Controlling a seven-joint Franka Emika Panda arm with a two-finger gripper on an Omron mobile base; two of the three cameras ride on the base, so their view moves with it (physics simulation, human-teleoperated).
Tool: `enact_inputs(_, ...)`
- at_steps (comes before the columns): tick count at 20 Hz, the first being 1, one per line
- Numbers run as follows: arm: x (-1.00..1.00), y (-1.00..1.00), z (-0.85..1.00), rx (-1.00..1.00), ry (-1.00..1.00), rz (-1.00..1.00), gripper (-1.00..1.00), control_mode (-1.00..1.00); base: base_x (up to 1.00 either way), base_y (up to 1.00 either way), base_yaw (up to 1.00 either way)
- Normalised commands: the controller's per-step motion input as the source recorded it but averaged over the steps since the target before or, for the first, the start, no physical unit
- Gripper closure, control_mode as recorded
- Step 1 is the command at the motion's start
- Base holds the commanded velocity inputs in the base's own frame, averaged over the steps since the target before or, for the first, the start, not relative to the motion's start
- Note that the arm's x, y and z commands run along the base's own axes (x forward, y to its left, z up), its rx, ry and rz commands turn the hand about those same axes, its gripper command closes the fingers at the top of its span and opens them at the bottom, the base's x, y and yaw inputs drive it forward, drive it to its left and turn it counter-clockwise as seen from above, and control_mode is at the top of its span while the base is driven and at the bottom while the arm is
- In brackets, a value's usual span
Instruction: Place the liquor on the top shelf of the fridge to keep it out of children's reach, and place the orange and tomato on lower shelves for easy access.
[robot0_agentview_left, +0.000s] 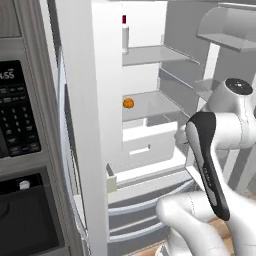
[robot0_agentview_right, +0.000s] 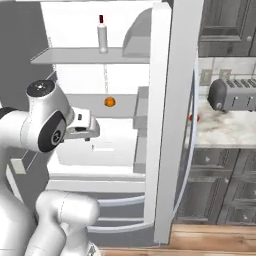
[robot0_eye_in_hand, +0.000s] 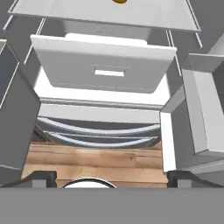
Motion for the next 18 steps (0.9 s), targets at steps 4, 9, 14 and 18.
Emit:
enact_inputs(4, 0.0, 0.0, 0.0, 0.0, 0.0, 0.0, -1.0, 1.0, -0.53, -0.27, -0.42)
enact_inputs(9, 0.0, 0.0, 0.0, 0.0, 0.0, 0.0, -1.0, 1.0, -0.06, -0.32, -0.61)
enact_inputs(14, 0.0, 0.0, 0.0, 0.0, 0.0, 0.0, -1.0, 1.0, 0.06, -0.37, -0.59)
enact_inputs(18, 0.0, 0.0, 0.0, 0.0, 0.0, 0.0, -1.0, 1.0, 0.27, -0.53, -0.5)
